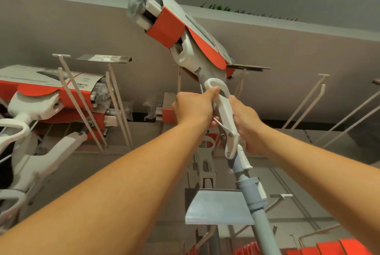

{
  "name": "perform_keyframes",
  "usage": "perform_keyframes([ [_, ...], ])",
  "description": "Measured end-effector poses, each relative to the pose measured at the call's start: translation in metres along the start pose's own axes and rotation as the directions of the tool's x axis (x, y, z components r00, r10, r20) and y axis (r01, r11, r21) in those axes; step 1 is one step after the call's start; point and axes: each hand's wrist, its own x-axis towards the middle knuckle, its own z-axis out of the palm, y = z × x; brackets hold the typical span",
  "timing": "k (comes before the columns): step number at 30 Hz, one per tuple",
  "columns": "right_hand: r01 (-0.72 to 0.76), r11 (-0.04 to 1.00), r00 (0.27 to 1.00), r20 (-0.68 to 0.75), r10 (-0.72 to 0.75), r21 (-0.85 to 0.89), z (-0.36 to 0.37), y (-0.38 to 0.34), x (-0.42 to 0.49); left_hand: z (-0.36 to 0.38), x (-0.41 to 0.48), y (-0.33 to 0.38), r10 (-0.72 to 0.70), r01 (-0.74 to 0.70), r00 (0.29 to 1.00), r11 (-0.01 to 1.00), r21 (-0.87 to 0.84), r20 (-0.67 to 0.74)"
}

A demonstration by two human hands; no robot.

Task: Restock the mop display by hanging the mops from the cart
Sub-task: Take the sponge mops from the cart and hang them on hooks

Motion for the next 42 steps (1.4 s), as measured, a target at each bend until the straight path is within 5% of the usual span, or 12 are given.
perform_keyframes([
  [12,-0.115,0.956,0.993,0.062,0.102,0.269,-0.004,0.002,0.0,0.016,0.001,0.009,0.114,-0.102,0.989,0.986,0.129,-0.092],
  [21,-0.191,0.943,0.981,0.043,0.187,0.273,-0.01,0.031,0.003,0.027,0.008,-0.021,-0.019,0.024,1.0,0.974,0.224,-0.024],
  [28,-0.13,0.99,0.99,-0.041,0.133,0.056,0.006,0.046,0.018,0.015,0.03,-0.044,-0.132,0.139,0.99,0.959,0.246,-0.043],
  [36,-0.108,0.969,0.994,-0.044,0.1,-0.223,0.01,0.077,0.025,-0.002,0.038,-0.09,-0.328,0.321,0.938,0.944,0.077,0.108],
  [42,-0.083,0.923,0.997,-0.027,0.078,-0.376,0.015,0.091,0.032,-0.008,0.045,-0.108,-0.317,0.312,0.936,0.948,0.06,0.149],
])
